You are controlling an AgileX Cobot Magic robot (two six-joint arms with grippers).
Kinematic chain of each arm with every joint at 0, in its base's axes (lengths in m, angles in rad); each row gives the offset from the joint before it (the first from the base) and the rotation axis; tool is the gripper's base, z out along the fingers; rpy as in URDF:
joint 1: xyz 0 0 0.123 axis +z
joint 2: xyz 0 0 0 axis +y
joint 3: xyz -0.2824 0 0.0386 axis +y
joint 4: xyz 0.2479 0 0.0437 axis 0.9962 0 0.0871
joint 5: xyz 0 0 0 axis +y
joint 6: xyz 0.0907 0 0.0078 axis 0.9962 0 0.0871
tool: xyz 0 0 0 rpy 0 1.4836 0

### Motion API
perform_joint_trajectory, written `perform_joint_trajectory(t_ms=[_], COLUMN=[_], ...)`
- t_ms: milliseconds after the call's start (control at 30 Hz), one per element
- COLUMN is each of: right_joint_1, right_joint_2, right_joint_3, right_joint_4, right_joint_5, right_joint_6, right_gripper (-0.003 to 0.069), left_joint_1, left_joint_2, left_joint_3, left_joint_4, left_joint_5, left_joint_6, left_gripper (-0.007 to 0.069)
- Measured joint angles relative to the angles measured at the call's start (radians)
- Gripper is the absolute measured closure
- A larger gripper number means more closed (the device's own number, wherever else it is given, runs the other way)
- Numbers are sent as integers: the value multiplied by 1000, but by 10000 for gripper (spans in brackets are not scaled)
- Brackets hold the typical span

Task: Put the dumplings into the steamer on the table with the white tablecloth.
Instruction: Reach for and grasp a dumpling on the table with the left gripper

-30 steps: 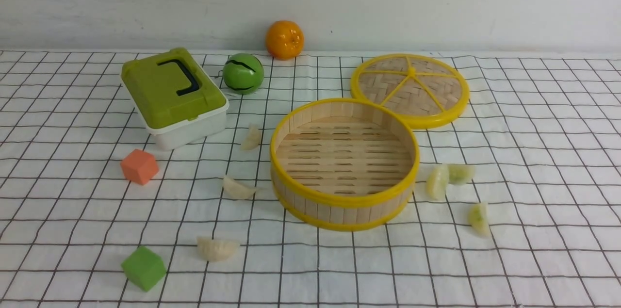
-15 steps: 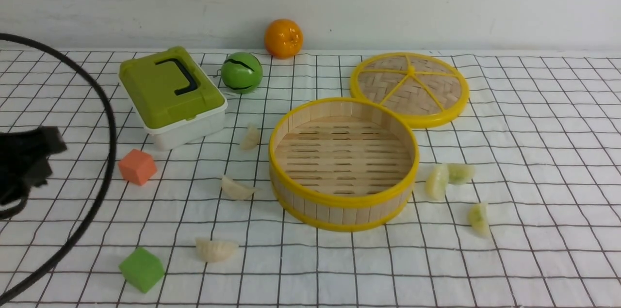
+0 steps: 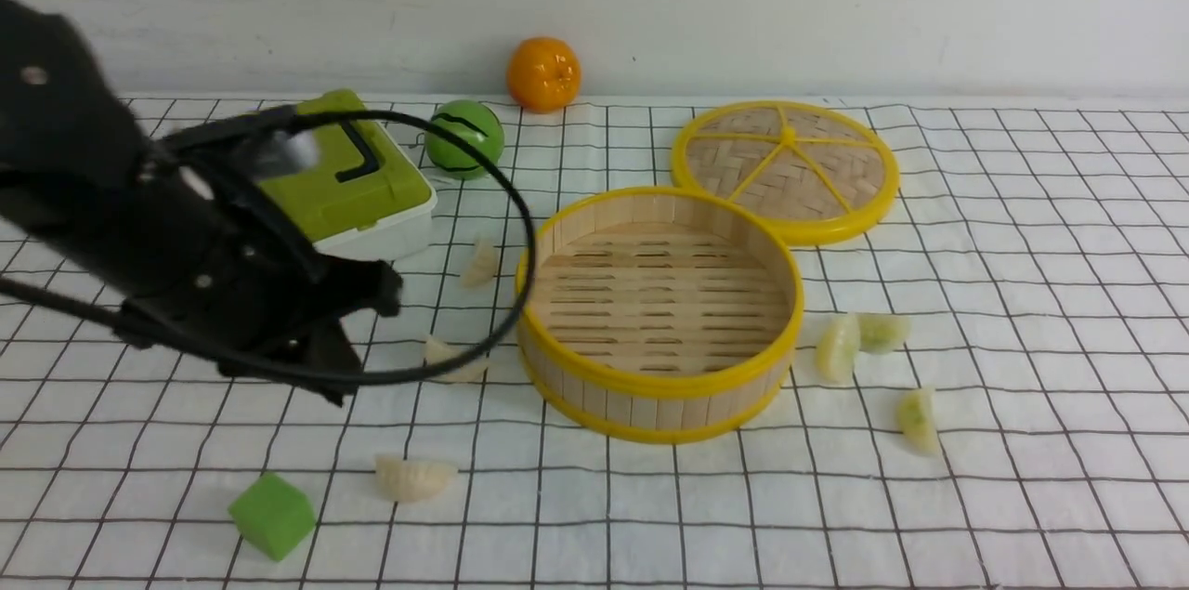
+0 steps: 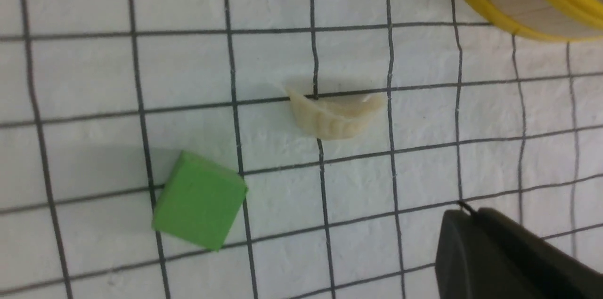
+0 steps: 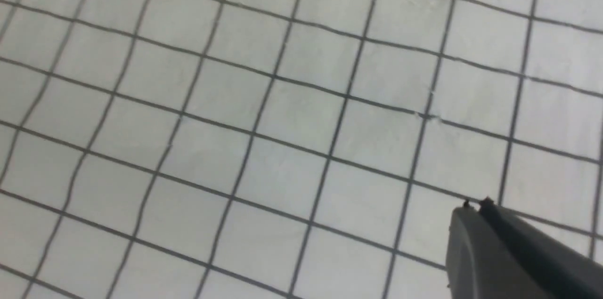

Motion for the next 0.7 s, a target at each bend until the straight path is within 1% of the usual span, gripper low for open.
perform_joint_trajectory(t_ms=[33,67,100,133,167,200,233,267,300,367,433,533,700], right_joint_1=[0,1,1,1,1,1,1,1,1,1,1,1,1], right_joint_2=[2,10,12,14,14,14,14,14,14,14,14,14,14], right_joint_3=[2,5,5,6,6,7,7,7,8,9,9,9,13], right_joint_4=[5,31,50,71,74,83,92,93,96,96,97,98,98], right_joint_5=[-4,-10,-11,-11,-11,-11,-11,-11,-11,-10,-10,-10,-19], right_joint_6=[-8,-30,-47,-63,-65,-74,-84,-85,-87,-90,-91,-93,-93], right_gripper=[663,663,663,663,663,663,663,663,663,662,661,659,657], left_joint_1=[-6,-38,-53,-63,-64,-67,-67,-66,-63,-60,-59,-59,-59], left_joint_2=[13,60,87,126,133,164,219,225,265,319,372,434,602], left_joint_3=[-11,-48,-69,-104,-104,-127,-170,-170,-198,-240,-293,-372,-623], left_joint_4=[6,45,63,78,79,88,105,107,119,150,190,218,258], left_joint_5=[0,1,1,-4,-6,-18,-57,-62,-94,-149,-193,-209,-169], left_joint_6=[-4,-29,-46,-79,-79,-105,-164,-164,-196,-227,-237,-244,-247], left_gripper=[636,626,607,570,563,522,434,424,363,279,235,222,231])
